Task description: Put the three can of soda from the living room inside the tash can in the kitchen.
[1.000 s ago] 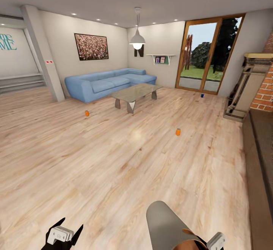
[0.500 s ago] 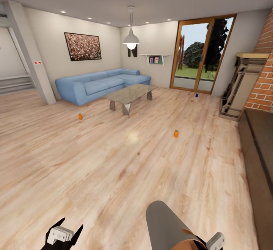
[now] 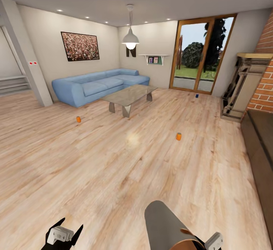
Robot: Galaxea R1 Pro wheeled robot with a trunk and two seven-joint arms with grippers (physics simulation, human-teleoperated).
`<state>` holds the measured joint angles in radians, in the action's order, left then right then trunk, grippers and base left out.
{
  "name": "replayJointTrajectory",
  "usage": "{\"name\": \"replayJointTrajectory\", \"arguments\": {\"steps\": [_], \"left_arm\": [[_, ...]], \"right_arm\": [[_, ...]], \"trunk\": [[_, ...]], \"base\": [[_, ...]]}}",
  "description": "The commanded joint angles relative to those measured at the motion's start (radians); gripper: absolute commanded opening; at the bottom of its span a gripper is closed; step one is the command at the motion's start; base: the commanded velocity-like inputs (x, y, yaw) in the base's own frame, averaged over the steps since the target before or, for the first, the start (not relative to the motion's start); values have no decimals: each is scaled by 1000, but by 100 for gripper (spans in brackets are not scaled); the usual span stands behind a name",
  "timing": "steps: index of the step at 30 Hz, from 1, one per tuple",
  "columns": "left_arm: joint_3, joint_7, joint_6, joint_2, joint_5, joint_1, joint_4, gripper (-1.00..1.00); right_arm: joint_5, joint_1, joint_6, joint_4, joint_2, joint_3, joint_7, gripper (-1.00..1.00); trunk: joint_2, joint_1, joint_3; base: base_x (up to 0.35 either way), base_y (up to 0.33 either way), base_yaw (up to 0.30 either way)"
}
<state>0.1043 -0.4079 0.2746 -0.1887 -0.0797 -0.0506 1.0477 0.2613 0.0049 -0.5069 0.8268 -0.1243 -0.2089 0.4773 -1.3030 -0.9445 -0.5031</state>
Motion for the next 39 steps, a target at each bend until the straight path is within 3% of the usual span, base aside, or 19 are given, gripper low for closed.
{"name": "replayJointTrajectory", "arguments": {"steps": [1, 27, 39], "left_arm": [[0, 0, 0, 0, 0, 0, 0, 100], [0, 1, -3, 0, -3, 1, 0, 100], [0, 1, -3, 0, -4, 1, 0, 100]], "right_arm": [[-12, 0, 2, 2, 0, -1, 6, -100], [-12, 0, 2, 2, 8, -1, 6, -100], [-19, 0, 2, 2, 8, -2, 6, -100]], "trunk": [[0, 0, 0], [0, 0, 1], [0, 0, 6]], "base": [[263, 175, -1], [261, 196, 0], [256, 220, -124]]}}
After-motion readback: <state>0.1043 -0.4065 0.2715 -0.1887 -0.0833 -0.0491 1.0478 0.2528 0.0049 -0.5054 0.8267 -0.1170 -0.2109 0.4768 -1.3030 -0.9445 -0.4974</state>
